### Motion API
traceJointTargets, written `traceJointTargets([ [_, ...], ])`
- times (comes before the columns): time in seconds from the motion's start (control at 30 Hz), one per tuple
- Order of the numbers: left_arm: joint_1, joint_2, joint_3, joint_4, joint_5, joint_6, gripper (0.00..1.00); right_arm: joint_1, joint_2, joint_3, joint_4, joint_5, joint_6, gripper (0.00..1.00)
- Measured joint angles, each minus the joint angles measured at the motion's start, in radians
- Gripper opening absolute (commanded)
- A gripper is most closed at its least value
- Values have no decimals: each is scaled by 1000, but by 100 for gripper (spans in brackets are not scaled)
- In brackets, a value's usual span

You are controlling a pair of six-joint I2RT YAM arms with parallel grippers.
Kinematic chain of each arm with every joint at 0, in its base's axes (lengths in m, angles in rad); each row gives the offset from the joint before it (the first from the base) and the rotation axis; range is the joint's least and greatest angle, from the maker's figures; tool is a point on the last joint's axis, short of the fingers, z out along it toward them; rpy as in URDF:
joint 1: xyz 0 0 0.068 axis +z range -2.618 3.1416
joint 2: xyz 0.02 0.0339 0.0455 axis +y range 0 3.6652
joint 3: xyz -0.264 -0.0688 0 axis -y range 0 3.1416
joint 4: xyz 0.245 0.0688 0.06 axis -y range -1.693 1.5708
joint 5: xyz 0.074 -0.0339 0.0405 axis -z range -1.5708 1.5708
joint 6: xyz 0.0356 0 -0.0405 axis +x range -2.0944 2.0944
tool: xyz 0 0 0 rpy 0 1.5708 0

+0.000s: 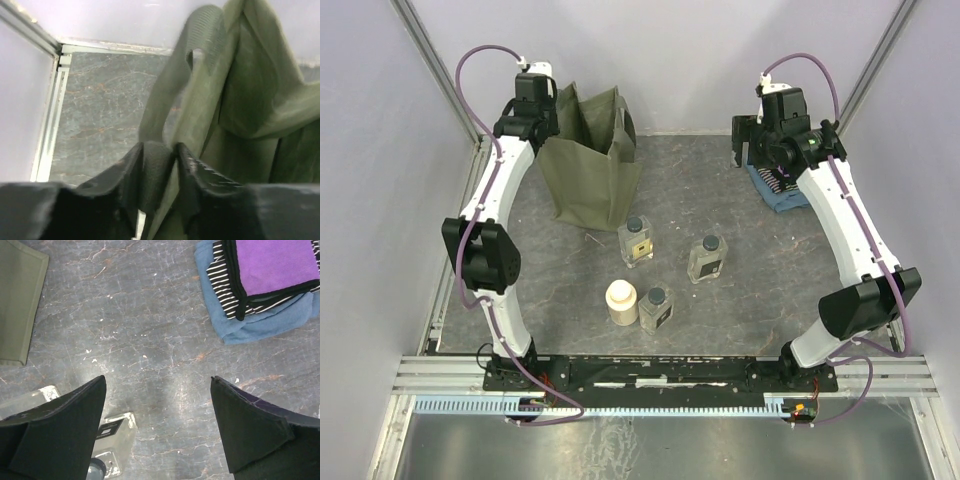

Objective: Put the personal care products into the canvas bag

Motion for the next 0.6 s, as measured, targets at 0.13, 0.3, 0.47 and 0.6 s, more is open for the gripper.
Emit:
traceJointTargets([
  [0.13,0,0,9,-51,60,-4,3,0,-1,0,-5,-28,-21,45],
  [0.3,3,-41,-66,-69,147,-33,3,1,-2,0,-6,-96,-23,43],
  [0.47,4,-202,-284,-64,174,-64,3,26,28,53,-47,-184,-23,58],
  [0.6,3,-332,-409,-66,171,-92,3,89,62,94,-72,-251,-34,71],
])
